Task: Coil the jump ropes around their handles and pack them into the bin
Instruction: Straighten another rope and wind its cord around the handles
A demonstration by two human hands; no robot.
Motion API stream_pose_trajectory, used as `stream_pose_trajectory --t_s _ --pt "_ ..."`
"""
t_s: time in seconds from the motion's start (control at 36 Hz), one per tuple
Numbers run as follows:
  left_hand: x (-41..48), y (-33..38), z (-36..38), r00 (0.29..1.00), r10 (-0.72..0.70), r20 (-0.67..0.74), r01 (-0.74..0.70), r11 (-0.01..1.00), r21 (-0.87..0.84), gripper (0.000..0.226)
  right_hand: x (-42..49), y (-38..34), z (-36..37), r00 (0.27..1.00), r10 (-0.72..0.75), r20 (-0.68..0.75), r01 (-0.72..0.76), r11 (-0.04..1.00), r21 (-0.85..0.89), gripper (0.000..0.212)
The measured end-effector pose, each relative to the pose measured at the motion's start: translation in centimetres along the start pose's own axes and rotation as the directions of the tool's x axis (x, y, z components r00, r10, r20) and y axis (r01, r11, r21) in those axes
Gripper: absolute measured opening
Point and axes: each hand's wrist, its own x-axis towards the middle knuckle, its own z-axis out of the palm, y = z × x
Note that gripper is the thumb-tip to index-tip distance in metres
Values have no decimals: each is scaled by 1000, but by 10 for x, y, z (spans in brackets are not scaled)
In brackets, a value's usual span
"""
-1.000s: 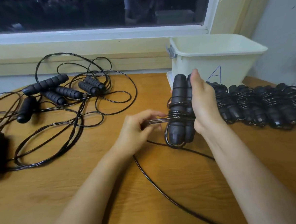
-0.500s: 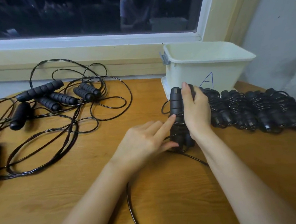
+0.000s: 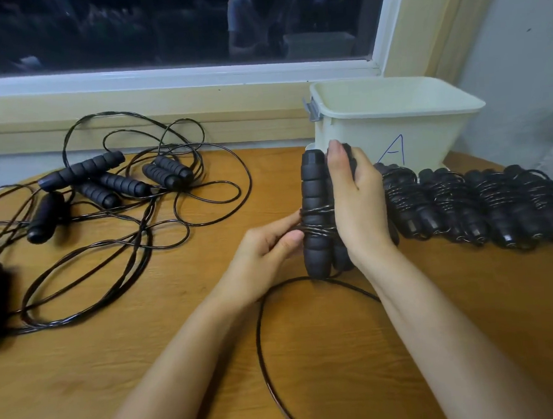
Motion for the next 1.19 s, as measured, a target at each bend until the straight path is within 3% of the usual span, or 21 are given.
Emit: stream_pose_trajectory --t_s 0.11,0.19,0.25,0.31,0.39,0.44,0.53,0.61,0.75,0.94,1.19 --pt "1 4 3 995 -63 -78 49 984 -174 38 6 2 0 986 135 103 -148 980 136 23" --pt "3 0 4 980 -99 -174 51 964 -260 34 5 3 -2 989 120 90 -135 972 192 20" --pt "3 -2 3 968 -108 -227 39 957 -286 32 -2 7 -3 999 -1 45 1 1000 1 34" --pt "3 -3 1 956 -105 -275 22 958 -287 30 -14 9 -6 986 -147 82 163 957 -242 50" --pt "3 -3 -2 926 -106 -363 -1 959 -282 25 -31 9 -12 964 -171 202 242 880 -408 70" --pt "3 -3 -2 916 -111 -386 -7 956 -292 22 -38 15 -14 949 -159 272 272 848 -454 72" --pt "2 -5 -3 915 -98 -392 -11 963 -268 20 -43 24 -14 943 -79 324 205 905 -373 68" --pt "3 -7 -3 910 -46 -411 -29 984 -176 23 -47 31 -12 942 -2 335 125 930 -346 89" --pt "4 -7 2 924 19 -383 -67 991 -114 27 -50 37 -10 961 6 277 92 935 -341 114" --pt "4 -8 6 933 8 -359 -78 980 -182 35 -53 46 -15 977 41 207 1 980 -198 103" --pt "4 -6 3 942 -68 -328 -35 954 -297 27 -50 48 -21 939 160 305 -194 977 84 98"
